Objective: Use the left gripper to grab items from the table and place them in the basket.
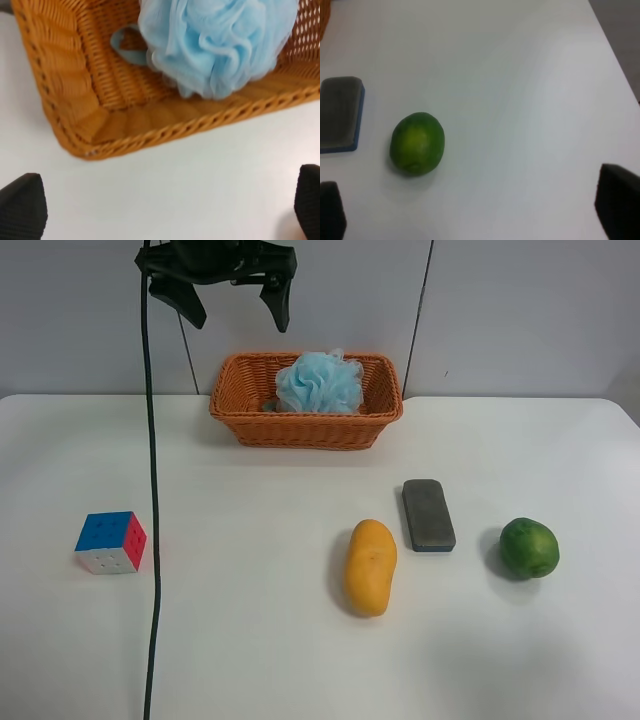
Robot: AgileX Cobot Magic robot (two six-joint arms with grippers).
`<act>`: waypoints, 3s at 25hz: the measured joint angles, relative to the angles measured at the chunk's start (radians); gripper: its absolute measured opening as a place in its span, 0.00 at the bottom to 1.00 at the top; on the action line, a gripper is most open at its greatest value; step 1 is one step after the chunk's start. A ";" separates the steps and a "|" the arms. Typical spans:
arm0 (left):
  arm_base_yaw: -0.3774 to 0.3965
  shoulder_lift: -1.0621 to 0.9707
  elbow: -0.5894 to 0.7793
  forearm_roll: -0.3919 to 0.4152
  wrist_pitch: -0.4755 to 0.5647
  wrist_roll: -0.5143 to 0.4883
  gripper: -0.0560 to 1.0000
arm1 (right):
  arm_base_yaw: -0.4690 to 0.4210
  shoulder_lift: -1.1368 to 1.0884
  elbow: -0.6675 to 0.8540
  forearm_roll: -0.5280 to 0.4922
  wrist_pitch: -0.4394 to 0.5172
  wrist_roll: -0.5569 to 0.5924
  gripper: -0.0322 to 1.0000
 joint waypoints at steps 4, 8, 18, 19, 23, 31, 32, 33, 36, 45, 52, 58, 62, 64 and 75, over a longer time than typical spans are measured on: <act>0.000 -0.120 0.158 0.000 0.000 0.001 0.99 | 0.000 0.000 0.000 0.000 0.000 0.000 0.99; 0.000 -0.282 0.366 0.002 -0.013 -0.001 0.99 | 0.000 0.000 0.000 0.000 0.000 0.000 0.99; 0.000 -0.776 0.894 0.004 -0.187 -0.058 0.99 | 0.000 0.000 0.000 0.000 0.000 0.000 0.99; 0.000 -0.824 0.938 0.004 -0.201 -0.058 0.99 | 0.000 0.000 0.000 0.000 0.000 0.000 0.99; 0.000 -0.999 1.088 0.012 -0.239 -0.058 0.99 | 0.000 0.000 0.000 0.000 0.000 0.000 0.99; 0.000 -1.353 1.296 0.017 -0.209 -0.011 0.99 | 0.000 0.000 0.000 0.000 0.000 0.000 0.99; 0.000 -1.400 1.307 0.018 -0.192 -0.003 0.99 | 0.000 0.000 0.000 0.000 0.000 0.000 0.99; 0.000 -1.445 1.318 0.020 -0.172 0.008 0.99 | 0.000 0.000 0.000 0.000 0.000 0.000 0.99; 0.000 -1.552 1.349 0.042 -0.131 0.040 0.99 | 0.000 0.000 0.000 0.000 0.000 0.000 0.99; 0.120 -1.766 1.474 0.101 -0.145 0.069 0.99 | 0.000 0.000 0.000 0.000 0.000 0.000 0.99; 0.341 -1.918 1.562 0.059 -0.152 0.184 0.99 | 0.000 0.000 0.000 0.000 0.000 0.000 0.99; 0.454 -2.028 1.572 0.006 -0.151 0.258 0.99 | 0.000 0.000 0.000 0.000 0.000 0.000 0.99; 0.462 -2.032 1.572 -0.020 -0.151 0.291 0.99 | 0.000 0.000 0.000 0.000 0.000 0.000 0.99; 0.462 -2.032 1.572 -0.022 -0.151 0.296 0.99 | 0.000 0.000 0.000 0.000 0.000 0.000 0.99; 0.464 -2.032 1.572 -0.023 -0.151 0.298 0.99 | 0.000 0.000 0.000 0.000 0.000 0.000 0.99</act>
